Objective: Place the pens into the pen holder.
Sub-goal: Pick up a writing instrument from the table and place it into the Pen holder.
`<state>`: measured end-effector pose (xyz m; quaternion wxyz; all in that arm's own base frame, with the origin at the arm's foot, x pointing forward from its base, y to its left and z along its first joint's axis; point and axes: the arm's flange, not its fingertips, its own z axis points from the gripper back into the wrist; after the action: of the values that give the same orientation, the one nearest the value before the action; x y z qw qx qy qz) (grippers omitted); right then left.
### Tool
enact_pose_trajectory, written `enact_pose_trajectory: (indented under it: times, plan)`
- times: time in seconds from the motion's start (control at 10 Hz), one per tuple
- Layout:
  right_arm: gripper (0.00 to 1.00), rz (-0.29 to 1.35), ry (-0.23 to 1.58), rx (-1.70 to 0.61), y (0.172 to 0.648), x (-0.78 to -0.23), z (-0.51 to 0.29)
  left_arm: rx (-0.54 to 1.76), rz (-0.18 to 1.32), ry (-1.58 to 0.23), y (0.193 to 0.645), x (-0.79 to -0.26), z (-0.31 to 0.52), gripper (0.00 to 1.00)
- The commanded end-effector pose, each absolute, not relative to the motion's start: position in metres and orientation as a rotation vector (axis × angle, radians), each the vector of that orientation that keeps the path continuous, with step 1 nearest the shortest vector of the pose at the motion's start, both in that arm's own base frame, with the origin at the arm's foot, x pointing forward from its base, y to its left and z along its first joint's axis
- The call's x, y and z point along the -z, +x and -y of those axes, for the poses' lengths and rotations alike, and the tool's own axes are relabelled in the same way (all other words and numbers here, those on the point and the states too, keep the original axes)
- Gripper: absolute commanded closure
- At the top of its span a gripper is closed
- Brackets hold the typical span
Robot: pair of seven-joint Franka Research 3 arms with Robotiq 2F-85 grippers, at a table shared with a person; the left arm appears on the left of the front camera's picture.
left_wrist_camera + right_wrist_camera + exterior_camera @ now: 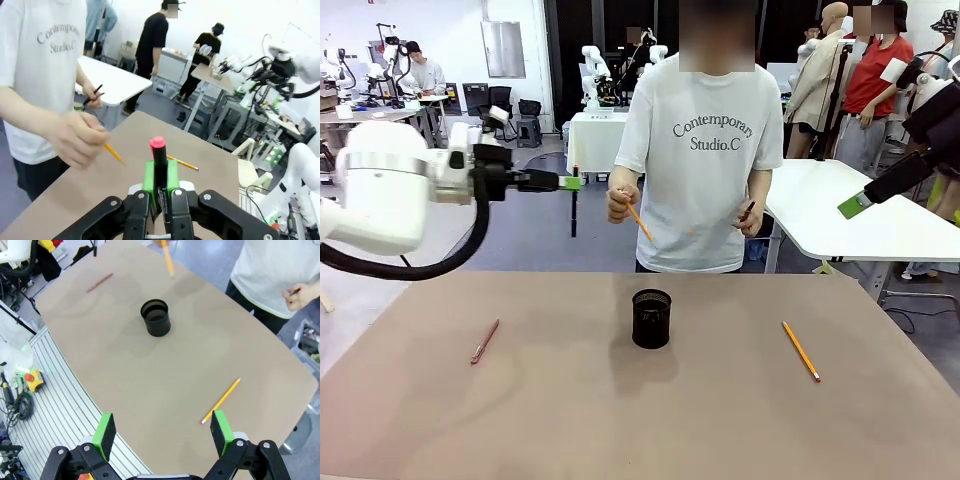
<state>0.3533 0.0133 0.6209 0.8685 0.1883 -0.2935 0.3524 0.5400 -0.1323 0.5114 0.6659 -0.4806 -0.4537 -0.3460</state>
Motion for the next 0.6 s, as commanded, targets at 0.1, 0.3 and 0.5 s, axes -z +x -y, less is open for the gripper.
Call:
enact_pose_trajectory:
  times: [0.1,0.3,0.5]
  plan:
    - [0.0,0.615,0.408,-0.735,0.353,-0.622,-0.014,0.866,1.05,-1.092,0.523,-0.513,0.092,1.0]
    - [0.0,0.615,0.408,-0.735,0.353,-0.622,-0.014,0.875,1.1,-1.092,0.522,-0.521,0.063,1.0]
    - [0.0,0.615,0.408,-0.735,0.353,-0.622,-0.014,0.869,1.145,-1.062,0.521,-0.529,0.049,1.0]
